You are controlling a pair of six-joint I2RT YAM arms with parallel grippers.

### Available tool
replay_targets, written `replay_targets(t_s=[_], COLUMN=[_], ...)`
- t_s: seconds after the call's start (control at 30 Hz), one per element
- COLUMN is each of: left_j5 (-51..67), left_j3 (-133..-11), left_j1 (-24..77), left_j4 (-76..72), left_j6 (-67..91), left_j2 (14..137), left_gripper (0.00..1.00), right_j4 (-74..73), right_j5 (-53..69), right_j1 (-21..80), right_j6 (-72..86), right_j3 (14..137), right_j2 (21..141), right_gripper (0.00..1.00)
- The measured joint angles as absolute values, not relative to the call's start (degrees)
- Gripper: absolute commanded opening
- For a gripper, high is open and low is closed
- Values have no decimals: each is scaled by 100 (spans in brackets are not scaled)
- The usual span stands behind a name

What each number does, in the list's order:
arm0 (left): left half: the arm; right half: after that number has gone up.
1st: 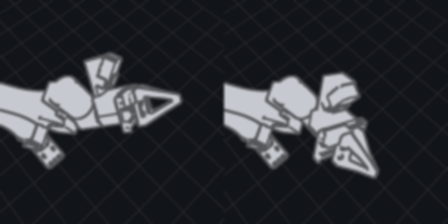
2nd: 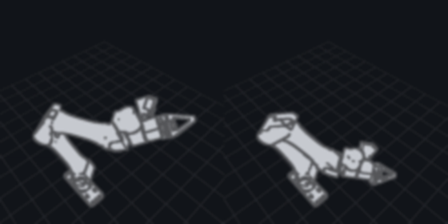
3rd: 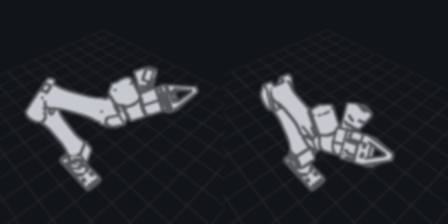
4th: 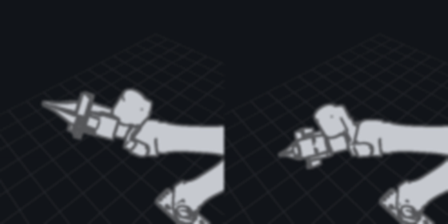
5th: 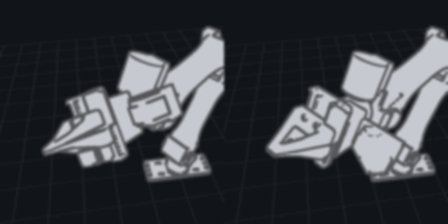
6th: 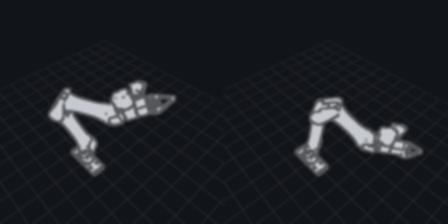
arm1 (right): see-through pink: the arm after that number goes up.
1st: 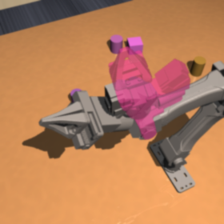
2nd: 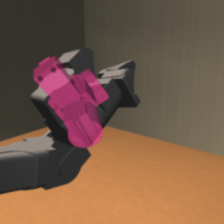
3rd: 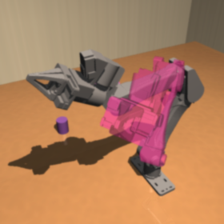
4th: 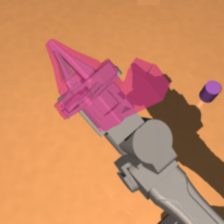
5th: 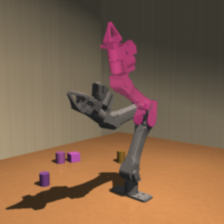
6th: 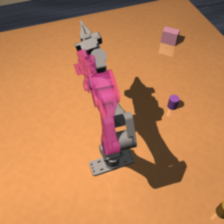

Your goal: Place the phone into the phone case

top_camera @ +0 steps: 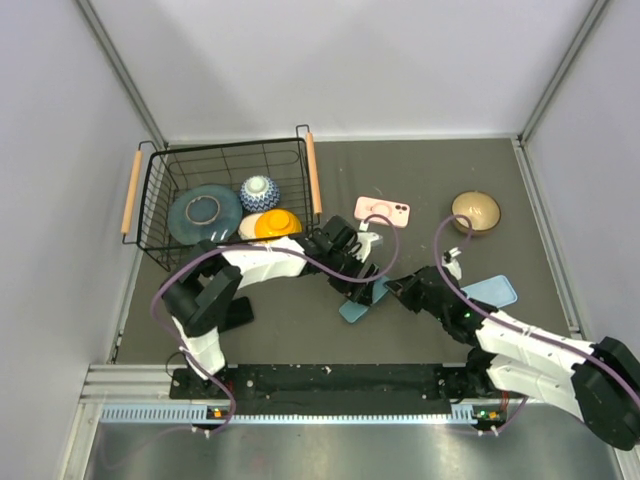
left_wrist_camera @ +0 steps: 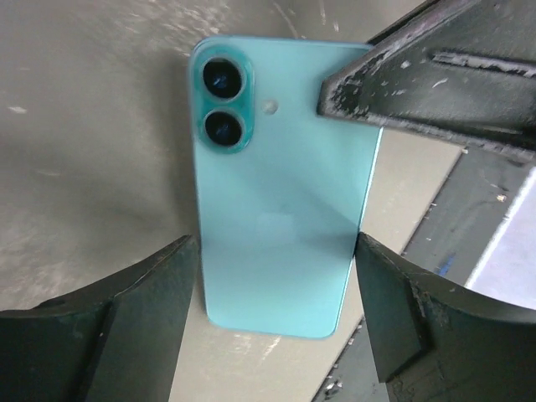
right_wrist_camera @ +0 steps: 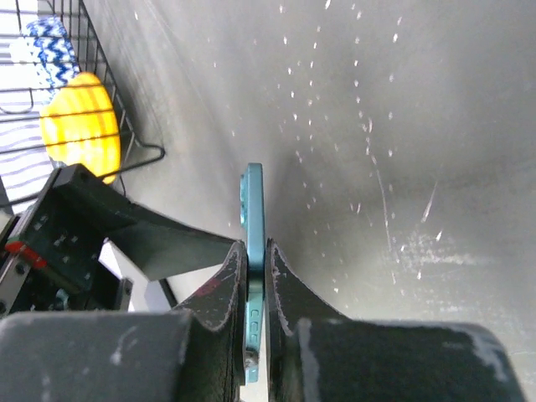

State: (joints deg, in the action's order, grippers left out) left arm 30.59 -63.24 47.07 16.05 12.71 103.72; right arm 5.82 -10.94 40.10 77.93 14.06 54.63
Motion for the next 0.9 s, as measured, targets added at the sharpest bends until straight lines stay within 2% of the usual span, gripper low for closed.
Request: replay_targets(t_s=[0.27, 0.53, 0.9], left_j5=[1295, -523, -2377], left_j3=[-6071, -5363, -5260], left_j1=[5269, 6348, 7513], left_j4=[1610, 1100, 628], left_j6=[825, 346, -132], left_j2=[9480, 8847, 9255], left_gripper=[81, 72, 66], right_j4=[257, -43, -401], right_j5=[-1396, -1435, -1516], right_j1=[4005, 4005, 3999], right_j6=[8084, 8409, 8562], right_j3=[1400, 1400, 1400], right_j2=[5273, 5194, 4908], right_gripper=[0, 0, 0])
